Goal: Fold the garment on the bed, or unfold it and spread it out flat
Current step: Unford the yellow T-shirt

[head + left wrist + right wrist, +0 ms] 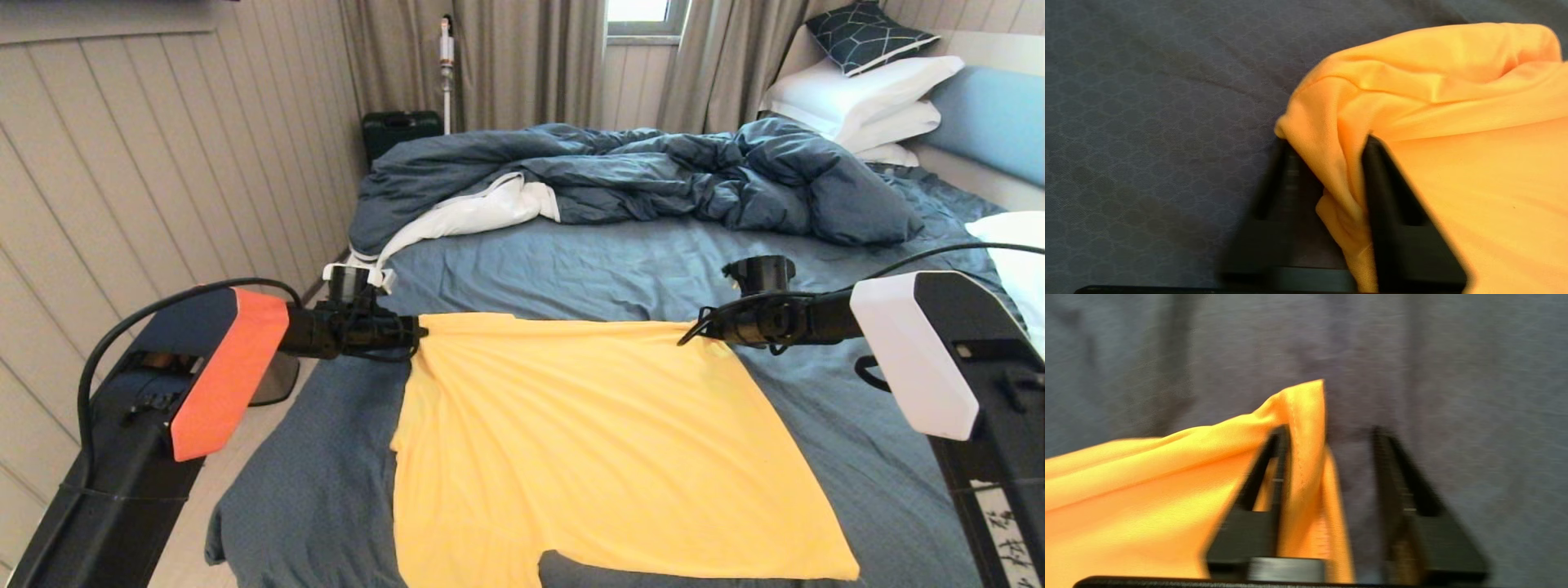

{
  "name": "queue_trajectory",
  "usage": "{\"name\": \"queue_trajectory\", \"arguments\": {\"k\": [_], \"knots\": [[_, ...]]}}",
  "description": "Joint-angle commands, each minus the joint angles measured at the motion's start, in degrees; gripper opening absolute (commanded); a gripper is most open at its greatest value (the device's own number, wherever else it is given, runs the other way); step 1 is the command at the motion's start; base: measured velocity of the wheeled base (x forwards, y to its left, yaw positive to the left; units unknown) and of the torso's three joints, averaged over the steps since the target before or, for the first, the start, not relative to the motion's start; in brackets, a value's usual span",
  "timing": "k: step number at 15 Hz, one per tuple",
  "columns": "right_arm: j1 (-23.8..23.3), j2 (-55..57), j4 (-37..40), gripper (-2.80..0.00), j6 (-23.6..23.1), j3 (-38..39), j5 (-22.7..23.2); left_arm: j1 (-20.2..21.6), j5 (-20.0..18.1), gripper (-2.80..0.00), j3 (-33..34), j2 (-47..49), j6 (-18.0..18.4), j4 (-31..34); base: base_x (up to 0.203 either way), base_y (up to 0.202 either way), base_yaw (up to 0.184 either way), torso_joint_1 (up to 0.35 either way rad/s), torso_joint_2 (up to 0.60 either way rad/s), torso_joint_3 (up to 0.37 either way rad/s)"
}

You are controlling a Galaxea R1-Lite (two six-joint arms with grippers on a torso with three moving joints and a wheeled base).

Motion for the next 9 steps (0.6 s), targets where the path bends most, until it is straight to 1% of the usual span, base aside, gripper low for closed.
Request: {"name": "queue_trajectory", "arguments": {"k": [1,6,8,9], "knots": [[-0.08,-0.31,-0.07,0.00,0.07,0.09,0.14,-0.08,-0.21,0.00,0.07,-0.60,-0.18,-0.10,0.000,0.000,0.000,0.000,0.00,0.000],[-0.65,-2.71,0.15,0.00,0.16,0.17,0.32,0.44,0.43,0.00,1.08,-2.76,-0.66,-0.10,0.000,0.000,0.000,0.000,0.00,0.000],[-0.80,-3.67,0.29,0.00,0.34,0.45,0.32,0.71,0.68,0.00,1.67,-4.39,-1.64,-0.10,0.000,0.000,0.000,0.000,0.00,0.000],[-1.20,-4.42,0.44,0.00,0.49,0.68,0.32,0.78,0.93,0.00,2.06,-5.64,-2.86,-0.10,0.000,0.000,0.000,0.000,0.00,0.000]]}}
